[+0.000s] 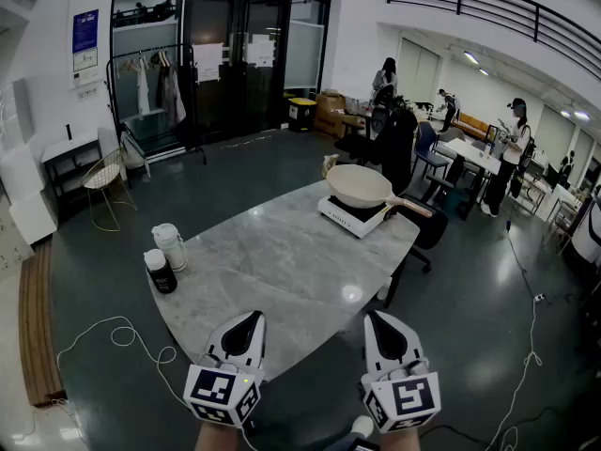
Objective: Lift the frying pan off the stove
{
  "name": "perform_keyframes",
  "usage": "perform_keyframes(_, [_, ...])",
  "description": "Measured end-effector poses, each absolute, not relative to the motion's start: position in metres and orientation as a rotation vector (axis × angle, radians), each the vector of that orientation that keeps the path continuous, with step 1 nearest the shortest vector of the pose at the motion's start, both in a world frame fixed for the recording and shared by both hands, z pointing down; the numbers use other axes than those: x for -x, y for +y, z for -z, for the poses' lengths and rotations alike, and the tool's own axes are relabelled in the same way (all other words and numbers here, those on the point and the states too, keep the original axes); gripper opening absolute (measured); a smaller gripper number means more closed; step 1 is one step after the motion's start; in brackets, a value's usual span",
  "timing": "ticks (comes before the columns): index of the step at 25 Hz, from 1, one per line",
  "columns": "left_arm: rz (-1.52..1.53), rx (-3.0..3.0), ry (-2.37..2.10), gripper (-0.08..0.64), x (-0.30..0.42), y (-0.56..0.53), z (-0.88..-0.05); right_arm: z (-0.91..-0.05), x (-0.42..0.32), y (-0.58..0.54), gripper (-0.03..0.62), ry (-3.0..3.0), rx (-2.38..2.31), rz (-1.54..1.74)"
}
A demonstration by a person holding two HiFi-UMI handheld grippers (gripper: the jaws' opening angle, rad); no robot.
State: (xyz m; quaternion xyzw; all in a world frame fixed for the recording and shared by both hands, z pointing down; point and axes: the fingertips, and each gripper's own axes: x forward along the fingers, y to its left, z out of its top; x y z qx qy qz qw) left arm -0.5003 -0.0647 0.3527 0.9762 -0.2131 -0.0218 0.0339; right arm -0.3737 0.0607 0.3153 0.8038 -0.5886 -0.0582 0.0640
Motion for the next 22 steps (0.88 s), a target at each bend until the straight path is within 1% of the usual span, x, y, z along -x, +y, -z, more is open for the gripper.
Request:
perform_keyframes(7, [0.065,-3.020,-0.648,0.012,0.478,-0.062,-0.348,-0.323,0.355,0.060,0.025,-1.767,-2.438,0.148])
perform_keyframes(10, [0.055,-3.032,-0.635,0.012,0.460,-0.058,-0.347,-0.327,0.341,0.061,0.025,-1.781,-2.463,0.082])
perform_keyframes(15, [0.038,-3.052,-0.614,0.012,0.416,-0.051,-0.342,-0.320,0.301,0.061,0.025,-1.776,-2.494,0.088])
perform_keyframes(22, [0.005,-3.040,-0.609,0.012,0.335,-0.042,-0.340,-0.311,0.230,0.062,0.028,-1.855,-2.407,0.161])
